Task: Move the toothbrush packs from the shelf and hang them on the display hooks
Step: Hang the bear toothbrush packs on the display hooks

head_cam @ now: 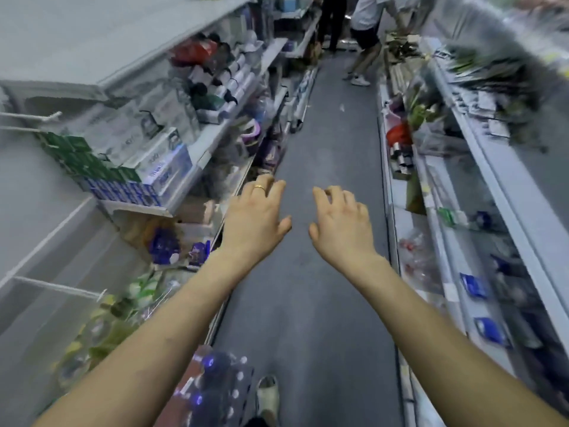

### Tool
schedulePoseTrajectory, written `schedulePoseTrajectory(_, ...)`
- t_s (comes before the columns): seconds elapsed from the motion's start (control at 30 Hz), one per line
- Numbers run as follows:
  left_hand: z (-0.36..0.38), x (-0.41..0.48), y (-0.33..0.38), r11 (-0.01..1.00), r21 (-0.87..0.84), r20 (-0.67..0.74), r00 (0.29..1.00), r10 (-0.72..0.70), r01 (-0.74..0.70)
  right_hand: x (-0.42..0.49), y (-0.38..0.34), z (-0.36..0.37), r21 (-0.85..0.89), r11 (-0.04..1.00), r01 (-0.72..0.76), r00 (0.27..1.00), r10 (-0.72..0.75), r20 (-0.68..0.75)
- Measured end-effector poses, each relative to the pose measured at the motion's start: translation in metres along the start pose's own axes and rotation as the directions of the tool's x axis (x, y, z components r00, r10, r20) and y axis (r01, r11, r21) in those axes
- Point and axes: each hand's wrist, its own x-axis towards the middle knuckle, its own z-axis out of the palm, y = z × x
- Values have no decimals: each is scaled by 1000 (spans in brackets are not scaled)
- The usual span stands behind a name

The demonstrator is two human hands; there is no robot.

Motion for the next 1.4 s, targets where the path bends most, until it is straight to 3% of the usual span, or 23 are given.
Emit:
schedulePoseTrajectory(0.27, 99, 183, -4, 984, -111, 31, 989, 146, -142, 145, 72, 44, -84, 985, -152, 988, 155, 29)
schedulePoseTrajectory(0.63, 175, 438, -29, 957, -133, 36, 964, 263, -256, 386, 148, 70, -149, 962, -229, 972, 234, 11)
schedulePoseTrajectory(1.13, 320, 776, -75, 988, -74, 91, 986, 142, -135, 747, 285, 173, -92, 985, -147, 984, 155, 84)
schedulePoseTrajectory(1.4, 407, 982, -130, 985, -42, 113, 978, 174, -170, 950, 336, 242, -70, 985, -160, 981, 166, 100)
